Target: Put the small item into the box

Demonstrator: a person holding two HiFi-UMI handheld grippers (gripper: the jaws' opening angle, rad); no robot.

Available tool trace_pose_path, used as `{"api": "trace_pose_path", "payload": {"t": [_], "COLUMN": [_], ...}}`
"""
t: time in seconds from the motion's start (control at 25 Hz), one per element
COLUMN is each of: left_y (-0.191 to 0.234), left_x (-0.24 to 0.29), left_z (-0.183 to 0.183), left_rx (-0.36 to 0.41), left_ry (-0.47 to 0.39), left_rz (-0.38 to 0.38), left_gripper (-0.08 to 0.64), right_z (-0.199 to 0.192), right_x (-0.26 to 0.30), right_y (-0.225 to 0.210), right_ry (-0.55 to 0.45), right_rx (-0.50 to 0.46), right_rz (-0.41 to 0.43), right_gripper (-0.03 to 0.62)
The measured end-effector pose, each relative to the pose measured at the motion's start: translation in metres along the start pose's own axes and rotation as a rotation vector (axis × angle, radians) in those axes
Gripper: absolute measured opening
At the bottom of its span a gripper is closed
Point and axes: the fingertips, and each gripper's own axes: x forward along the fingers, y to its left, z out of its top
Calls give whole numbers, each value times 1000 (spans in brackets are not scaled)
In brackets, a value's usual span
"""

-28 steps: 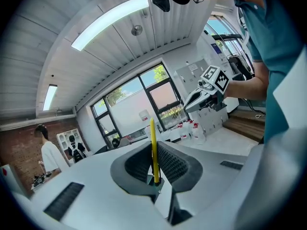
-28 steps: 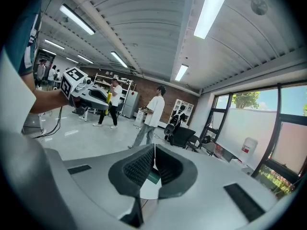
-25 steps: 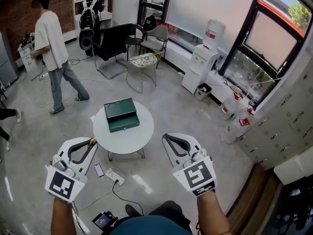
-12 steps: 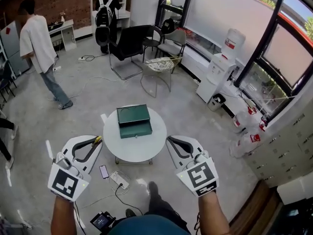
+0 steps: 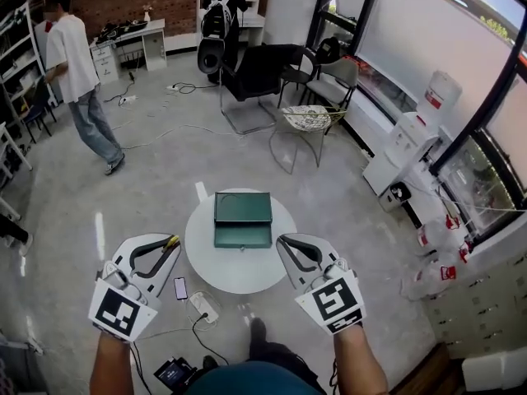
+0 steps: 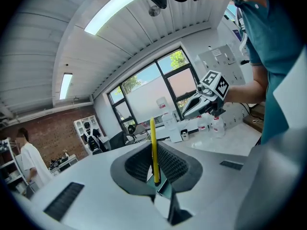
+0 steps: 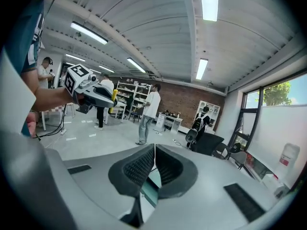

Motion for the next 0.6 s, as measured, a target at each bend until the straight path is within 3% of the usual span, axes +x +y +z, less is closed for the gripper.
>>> {"api": "trace_pose_path", "payload": {"t": [0.6], "left_y": [9], "left_x": [143], "left_z": [-85], "left_rx": [-102], "left_ry": [108], "left_rz": [-48], "left_gripper": [46], "right_z": [-95], "right_x": [96], "right_y": [-82], "right_ry": [61], "right_rx": [43], "right_rz": [85], "right_gripper": [38]}}
